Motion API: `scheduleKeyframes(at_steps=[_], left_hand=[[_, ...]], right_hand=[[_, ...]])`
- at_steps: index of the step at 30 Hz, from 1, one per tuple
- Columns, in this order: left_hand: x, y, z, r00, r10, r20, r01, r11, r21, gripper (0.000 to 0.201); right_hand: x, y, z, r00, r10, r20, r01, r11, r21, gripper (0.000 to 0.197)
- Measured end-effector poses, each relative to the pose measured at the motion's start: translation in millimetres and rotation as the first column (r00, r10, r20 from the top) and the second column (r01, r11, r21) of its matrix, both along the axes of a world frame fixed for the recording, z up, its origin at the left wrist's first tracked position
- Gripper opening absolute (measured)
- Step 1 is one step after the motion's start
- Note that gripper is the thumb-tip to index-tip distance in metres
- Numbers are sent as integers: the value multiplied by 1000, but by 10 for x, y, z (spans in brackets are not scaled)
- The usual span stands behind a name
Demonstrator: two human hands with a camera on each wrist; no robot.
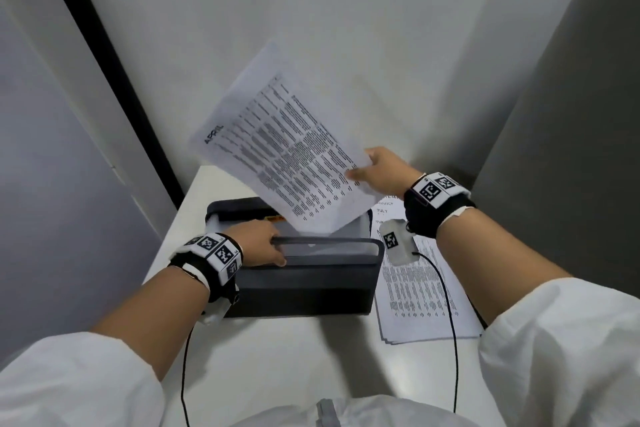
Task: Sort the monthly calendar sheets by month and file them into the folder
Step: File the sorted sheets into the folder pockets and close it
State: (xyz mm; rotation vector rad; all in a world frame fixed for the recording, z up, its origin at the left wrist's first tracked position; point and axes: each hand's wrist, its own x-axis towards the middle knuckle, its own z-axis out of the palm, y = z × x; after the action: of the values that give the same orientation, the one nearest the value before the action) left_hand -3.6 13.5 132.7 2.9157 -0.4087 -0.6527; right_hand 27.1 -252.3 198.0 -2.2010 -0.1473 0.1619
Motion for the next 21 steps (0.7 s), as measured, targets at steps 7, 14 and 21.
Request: scheduleKeyframes(at_steps=[7,14,21], left_hand=[[-30,-11,24,999,-17,-47,15,999,-37,41],[0,239,-17,999,30,-11,-30,999,45,62],[-9,383,-83,988,120,95,-126,989,71,69]], right_hand=[[144,45,-57,992,114,-49,-123,941,-314,13],[215,167,-68,982,185,-45,-179,820,-543,16],[237,391,-10,957,290,-25,-232,707,-668,12]])
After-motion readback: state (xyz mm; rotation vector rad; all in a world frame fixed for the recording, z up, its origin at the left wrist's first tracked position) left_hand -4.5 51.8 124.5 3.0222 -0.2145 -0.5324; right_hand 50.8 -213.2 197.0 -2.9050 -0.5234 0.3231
